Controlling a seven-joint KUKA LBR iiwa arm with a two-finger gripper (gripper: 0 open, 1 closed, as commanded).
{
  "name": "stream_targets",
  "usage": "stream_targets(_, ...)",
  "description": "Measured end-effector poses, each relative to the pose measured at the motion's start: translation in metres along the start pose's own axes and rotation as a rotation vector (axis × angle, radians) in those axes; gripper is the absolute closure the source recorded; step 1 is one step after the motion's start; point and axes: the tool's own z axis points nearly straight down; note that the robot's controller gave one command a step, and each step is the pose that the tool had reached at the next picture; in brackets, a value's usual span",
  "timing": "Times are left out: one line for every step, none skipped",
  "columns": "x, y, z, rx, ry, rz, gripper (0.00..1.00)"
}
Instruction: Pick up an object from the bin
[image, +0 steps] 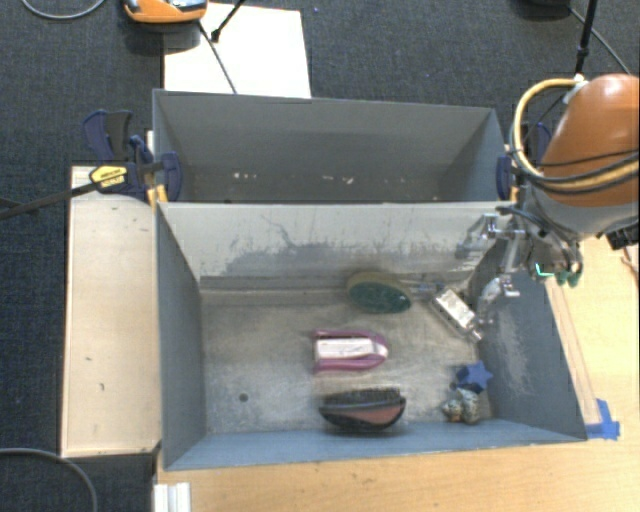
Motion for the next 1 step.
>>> stream_targets(-0.0031, 0.0118, 0.1005, 0.0, 0.0, -0.147, 0.0)
